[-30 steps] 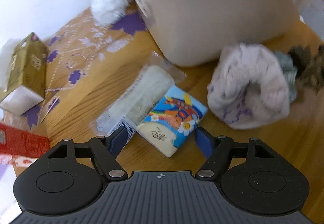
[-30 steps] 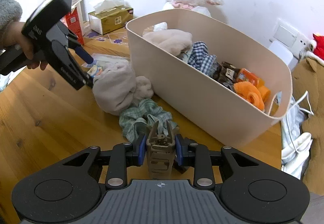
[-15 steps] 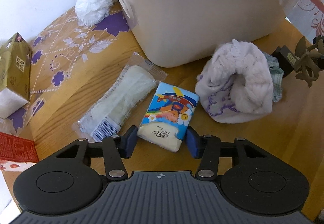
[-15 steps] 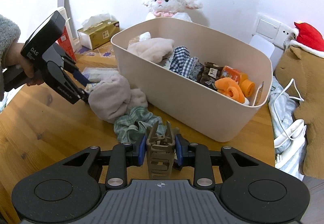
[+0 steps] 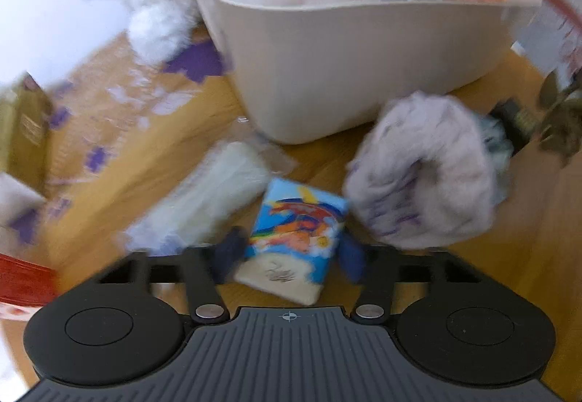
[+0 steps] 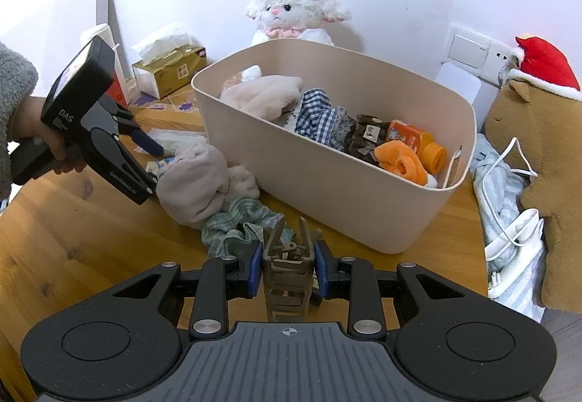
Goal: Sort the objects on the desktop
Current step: 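Grasp the beige plastic clip with right tool while left grasps the cartoon tissue pack, then carry the clip and tissue pack over the basket and open both tools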
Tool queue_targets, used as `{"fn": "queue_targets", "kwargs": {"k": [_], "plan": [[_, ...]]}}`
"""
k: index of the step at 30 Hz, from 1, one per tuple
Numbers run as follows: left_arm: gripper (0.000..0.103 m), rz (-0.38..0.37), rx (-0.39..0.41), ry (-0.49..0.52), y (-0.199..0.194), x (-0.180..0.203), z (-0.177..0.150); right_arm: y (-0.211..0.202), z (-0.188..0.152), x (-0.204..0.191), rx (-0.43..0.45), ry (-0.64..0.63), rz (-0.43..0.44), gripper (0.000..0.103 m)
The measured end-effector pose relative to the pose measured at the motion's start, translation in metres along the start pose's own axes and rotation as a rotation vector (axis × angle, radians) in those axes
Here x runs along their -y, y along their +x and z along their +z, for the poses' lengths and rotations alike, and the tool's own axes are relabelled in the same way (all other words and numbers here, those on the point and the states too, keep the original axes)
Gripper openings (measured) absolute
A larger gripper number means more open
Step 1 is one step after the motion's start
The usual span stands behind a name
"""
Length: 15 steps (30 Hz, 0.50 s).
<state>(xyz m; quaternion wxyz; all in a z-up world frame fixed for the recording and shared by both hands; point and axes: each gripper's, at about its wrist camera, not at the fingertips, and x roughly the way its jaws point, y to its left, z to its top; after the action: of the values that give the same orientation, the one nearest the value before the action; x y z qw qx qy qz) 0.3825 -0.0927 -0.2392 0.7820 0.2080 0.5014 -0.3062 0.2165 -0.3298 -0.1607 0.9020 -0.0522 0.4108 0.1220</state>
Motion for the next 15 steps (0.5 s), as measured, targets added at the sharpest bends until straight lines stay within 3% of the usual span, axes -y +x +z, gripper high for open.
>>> {"fn": "queue_targets", "kwargs": {"k": [6,15], "plan": [[0.047,0.004,-0.032,0.026,-0.007,0.006,-0.002,-0.007,0.002,0.004,0.022,0.011,-0.007,0.028],[0.047,0.010,0.066,0.063,-0.058,-0.002,-0.009,-0.025,0.013,0.004,0.065,-0.006,-0.015,0.028]]}}
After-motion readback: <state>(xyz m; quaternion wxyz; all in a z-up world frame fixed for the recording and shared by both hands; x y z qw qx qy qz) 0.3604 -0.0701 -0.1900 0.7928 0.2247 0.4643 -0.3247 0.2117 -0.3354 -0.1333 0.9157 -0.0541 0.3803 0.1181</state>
